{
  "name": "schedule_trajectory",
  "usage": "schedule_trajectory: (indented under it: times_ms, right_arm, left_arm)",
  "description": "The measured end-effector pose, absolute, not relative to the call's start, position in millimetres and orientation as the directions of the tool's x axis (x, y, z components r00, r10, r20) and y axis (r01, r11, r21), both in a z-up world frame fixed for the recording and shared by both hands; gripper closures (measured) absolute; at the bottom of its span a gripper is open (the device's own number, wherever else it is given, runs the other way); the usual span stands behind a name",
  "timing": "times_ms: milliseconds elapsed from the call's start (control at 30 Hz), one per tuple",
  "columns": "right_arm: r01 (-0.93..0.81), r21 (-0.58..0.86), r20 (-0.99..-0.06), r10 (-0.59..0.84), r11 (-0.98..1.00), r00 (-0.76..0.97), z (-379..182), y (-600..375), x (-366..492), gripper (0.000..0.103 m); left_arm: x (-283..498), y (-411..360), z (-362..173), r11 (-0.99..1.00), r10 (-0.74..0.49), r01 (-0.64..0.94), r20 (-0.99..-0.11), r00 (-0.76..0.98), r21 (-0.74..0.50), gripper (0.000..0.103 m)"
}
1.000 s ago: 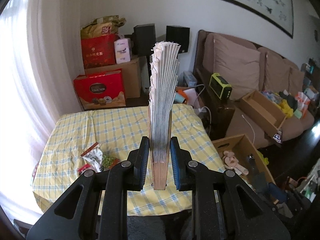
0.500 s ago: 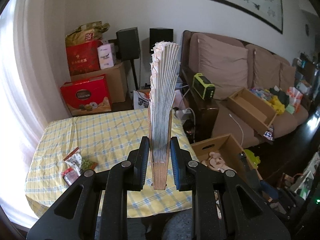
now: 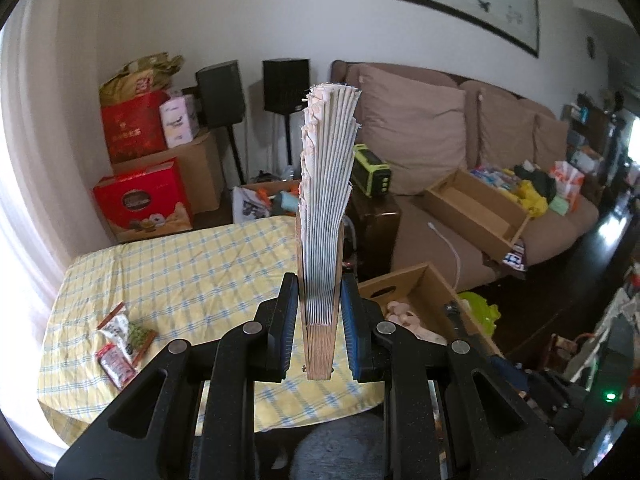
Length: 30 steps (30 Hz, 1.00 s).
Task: Organize objects
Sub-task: 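Carry the folding fan and the knife over the cardboard box with both tools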
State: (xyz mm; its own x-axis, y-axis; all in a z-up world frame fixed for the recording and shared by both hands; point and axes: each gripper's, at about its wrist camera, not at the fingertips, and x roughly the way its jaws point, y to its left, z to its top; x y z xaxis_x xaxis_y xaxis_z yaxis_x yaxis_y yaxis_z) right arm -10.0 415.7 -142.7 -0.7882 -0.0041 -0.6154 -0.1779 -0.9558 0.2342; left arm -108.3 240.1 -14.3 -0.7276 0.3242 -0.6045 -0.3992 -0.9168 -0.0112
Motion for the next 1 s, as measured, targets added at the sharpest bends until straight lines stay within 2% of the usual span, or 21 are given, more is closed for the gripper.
schedule_trajectory:
  times_ms: [400, 667, 1000]
  right_arm:
    - [-0.233, 0.265, -0.616, 0.021, -0.936, -0.787, -145.9, 446.1, 0.8, 0.067]
    - [-0.312, 0.288, -0.648, 0.056, -0.906, -0.759, -163.8, 481.4, 8.1, 0.067]
    - [-0.354, 0.307, -0.655, 0.074, -0.883, -0.752, -170.8, 503.8, 18.4, 0.067]
  left_arm:
    - [-101.4, 271.4, -13.7, -0.887, 0.388, -0.460, -0.609, -0.691, -0.043, 0.083]
    - [-99.6, 290.2, -20.4, -0.870, 0.412, -0.490, -0.624, -0.664, -0.053, 0.083]
    - [-97.3, 320.9, -54.0, -0.851, 0.402, -0.523, -0.687, -0.605, -0.038, 0.083]
